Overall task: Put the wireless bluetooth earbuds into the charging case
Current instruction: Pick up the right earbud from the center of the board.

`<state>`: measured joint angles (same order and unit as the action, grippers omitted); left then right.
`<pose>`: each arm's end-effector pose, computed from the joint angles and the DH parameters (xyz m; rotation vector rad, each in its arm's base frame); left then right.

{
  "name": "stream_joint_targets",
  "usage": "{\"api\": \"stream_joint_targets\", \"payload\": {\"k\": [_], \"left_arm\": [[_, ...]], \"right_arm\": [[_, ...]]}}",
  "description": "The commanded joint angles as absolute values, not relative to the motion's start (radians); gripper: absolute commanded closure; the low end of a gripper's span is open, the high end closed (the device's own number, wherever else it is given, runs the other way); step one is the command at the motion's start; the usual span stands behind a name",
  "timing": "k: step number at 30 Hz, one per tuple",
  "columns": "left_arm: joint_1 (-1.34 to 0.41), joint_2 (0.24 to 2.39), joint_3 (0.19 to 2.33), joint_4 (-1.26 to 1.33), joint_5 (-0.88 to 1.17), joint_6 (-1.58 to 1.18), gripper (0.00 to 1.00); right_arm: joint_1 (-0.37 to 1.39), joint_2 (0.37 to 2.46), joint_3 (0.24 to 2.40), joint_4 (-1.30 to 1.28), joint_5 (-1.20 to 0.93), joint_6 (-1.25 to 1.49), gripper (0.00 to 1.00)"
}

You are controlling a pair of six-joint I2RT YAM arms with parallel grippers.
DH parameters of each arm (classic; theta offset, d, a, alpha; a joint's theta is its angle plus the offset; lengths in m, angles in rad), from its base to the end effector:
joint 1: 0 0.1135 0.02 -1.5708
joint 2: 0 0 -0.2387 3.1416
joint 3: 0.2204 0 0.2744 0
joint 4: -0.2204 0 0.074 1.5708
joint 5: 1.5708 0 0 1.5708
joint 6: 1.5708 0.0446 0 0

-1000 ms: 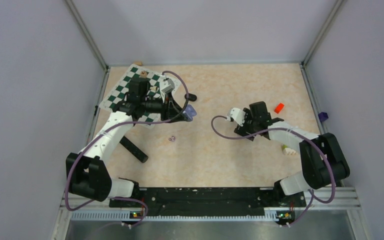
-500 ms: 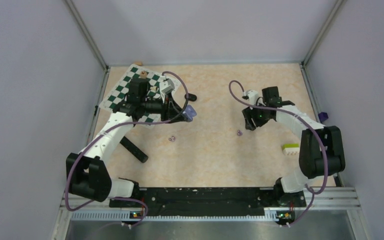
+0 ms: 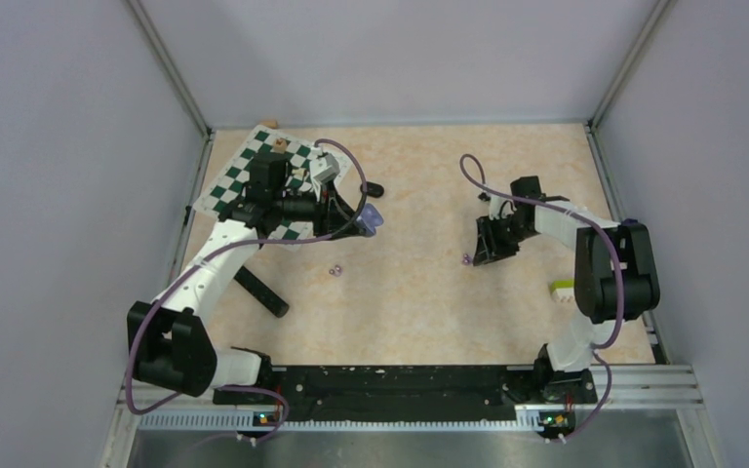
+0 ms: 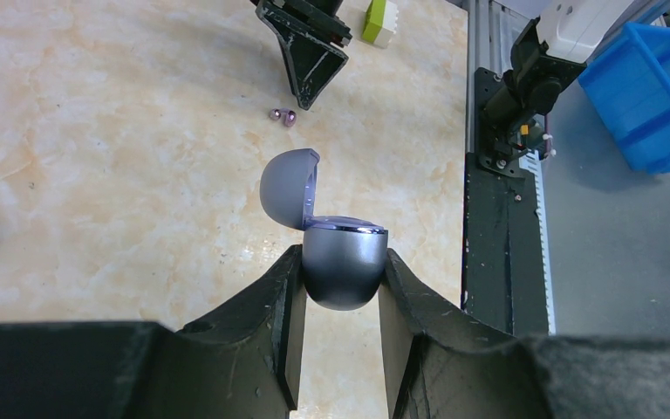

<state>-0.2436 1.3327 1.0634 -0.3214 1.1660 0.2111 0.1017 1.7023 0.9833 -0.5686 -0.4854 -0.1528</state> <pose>0.2947 -0.1155 0.2811 1.0661 1.6794 -1.2536 0.3202 0.0536 0.1100 -0.4488 2.7368 0.6759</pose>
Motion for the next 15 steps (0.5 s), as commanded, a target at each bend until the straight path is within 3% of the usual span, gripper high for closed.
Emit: {"api": "stream_joint_targets", "payload": {"k": [1, 15], "left_arm": [[-0.239, 1.302, 1.054, -0.284, 1.187, 0.215, 1.00], [-0.239, 1.293, 1.053, -0.283, 1.175, 0.216, 1.00]], "right_arm": [[0.093, 1.751, 0.984, -0.569, -0.512, -0.105, 0.63], [0.076, 1.796, 0.981, -0.526, -0.487, -0.062, 0.75]]}}
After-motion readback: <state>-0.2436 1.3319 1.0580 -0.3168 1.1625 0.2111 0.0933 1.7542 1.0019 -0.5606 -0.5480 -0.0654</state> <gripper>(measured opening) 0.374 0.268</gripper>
